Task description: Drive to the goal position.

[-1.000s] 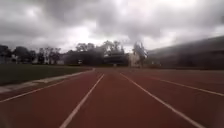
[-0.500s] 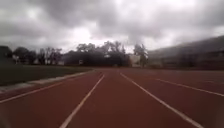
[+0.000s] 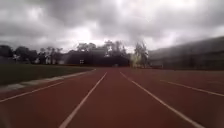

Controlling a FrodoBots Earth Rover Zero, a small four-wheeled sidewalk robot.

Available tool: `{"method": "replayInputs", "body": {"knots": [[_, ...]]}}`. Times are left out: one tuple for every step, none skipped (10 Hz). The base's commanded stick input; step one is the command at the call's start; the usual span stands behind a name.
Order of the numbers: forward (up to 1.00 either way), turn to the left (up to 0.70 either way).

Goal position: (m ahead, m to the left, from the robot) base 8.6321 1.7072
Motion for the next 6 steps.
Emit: {"method": "replayInputs", "body": {"knots": [[0.7, 0.0], [0.7, 0.0], [0.7, 0.0], [0.7, 0.0], [0.7, 0.0], [0.7, 0.0]]}}
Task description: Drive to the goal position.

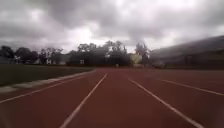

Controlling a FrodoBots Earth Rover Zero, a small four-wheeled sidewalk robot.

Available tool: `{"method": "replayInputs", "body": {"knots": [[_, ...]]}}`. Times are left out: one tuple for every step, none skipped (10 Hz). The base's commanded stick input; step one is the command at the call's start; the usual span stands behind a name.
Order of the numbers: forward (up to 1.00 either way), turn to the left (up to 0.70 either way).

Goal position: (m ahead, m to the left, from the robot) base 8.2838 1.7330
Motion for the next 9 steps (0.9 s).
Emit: {"method": "replayInputs", "body": {"knots": [[0.7, 0.0], [0.7, 0.0], [0.7, 0.0], [0.7, 0.0], [0.7, 0.0], [0.7, 0.0], [0.7, 0.0], [0.7, 0.0], [0.7, 0.0]]}}
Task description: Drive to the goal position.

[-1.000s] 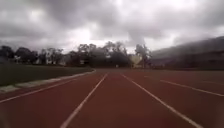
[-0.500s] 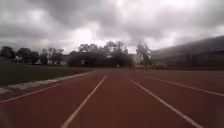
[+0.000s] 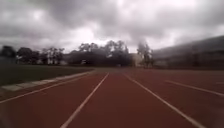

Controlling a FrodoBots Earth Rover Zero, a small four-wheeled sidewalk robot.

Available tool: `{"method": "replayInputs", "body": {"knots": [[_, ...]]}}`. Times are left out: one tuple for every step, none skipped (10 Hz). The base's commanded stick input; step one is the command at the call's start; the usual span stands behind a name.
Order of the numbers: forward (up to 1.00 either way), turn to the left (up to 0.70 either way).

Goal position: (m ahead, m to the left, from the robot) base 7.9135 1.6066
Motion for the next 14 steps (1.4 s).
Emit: {"method": "replayInputs", "body": {"knots": [[0.7, 0.0], [0.7, 0.0], [0.7, 0.0], [0.7, 0.0], [0.7, 0.0], [0.7, 0.0], [0.7, 0.0], [0.7, 0.0], [0.7, 0.0], [0.7, 0.0], [0.7, 0.0], [0.7, 0.0], [0.7, 0.0], [0.7, 0.0]]}}
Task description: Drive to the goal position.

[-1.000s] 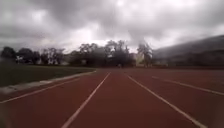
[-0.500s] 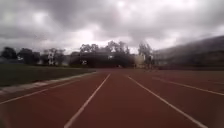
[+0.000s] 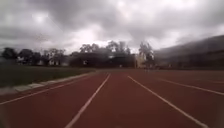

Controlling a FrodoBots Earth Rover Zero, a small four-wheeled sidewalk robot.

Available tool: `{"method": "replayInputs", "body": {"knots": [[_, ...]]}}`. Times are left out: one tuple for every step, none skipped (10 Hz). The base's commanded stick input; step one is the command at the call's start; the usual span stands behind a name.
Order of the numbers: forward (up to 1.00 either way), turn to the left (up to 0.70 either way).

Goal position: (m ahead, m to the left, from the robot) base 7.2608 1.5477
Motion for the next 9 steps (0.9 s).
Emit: {"method": "replayInputs", "body": {"knots": [[0.7, 0.0], [0.7, 0.0], [0.7, 0.0], [0.7, 0.0], [0.7, 0.0], [0.7, 0.0], [0.7, 0.0], [0.7, 0.0], [0.7, 0.0]]}}
